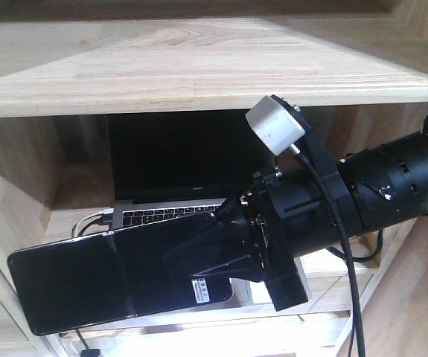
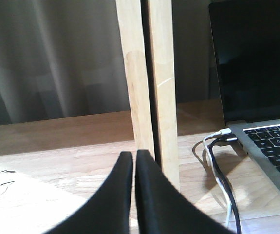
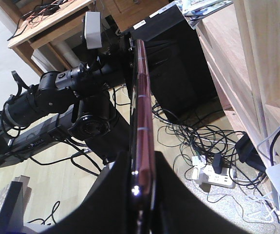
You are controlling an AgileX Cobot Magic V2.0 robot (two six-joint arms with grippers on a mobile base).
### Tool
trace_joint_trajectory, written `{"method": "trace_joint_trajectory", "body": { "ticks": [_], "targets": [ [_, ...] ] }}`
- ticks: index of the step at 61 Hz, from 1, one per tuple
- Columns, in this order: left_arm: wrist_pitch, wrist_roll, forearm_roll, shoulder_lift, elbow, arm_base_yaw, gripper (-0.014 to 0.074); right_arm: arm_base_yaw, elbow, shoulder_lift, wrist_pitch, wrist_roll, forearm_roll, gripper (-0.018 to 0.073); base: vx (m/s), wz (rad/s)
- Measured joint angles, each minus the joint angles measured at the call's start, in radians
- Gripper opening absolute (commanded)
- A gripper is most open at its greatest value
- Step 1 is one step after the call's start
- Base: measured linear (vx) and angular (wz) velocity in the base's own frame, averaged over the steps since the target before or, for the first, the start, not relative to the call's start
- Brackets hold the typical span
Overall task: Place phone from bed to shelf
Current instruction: 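Carry the phone in the right gripper while driving to the wooden shelf, then raise the right gripper with the phone above the upper shelf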
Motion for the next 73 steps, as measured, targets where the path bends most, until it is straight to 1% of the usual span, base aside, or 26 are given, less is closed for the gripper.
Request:
{"method": "trace_joint_trajectory", "body": {
  "ticks": [20,32,41,52,61,69,73],
  "targets": [
    [0.000,0.000,0.000,0.000,0.000,0.000,0.0001,0.000,0.000,0.000,0.000,0.011,0.008,-0.0002,0.00,0.00],
    [0.000,0.000,0.000,0.000,0.000,0.000,0.0001,0.000,0.000,-0.007,0.000,0.011,0.049,-0.0002,0.00,0.00],
    [0.000,0.000,0.000,0.000,0.000,0.000,0.0001,0.000,0.000,-0.055,-0.008,0.011,0.062,-0.0002,0.00,0.00],
    [0.000,0.000,0.000,0.000,0.000,0.000,0.0001,0.000,0.000,-0.135,-0.076,0.016,0.077,-0.0002,0.00,0.00],
    [0.000,0.000,0.000,0.000,0.000,0.000,0.0001,0.000,-0.019,-0.194,-0.161,0.047,0.078,-0.0002,0.00,0.00],
    [0.000,0.000,0.000,0.000,0.000,0.000,0.0001,0.000,-0.095,-0.212,-0.234,0.090,0.037,-0.0002,0.00,0.00],
    [0.000,0.000,0.000,0.000,0.000,0.000,0.0001,0.000,-0.158,-0.211,-0.267,0.113,-0.010,-0.0002,0.00,0.00]
  ]
}}
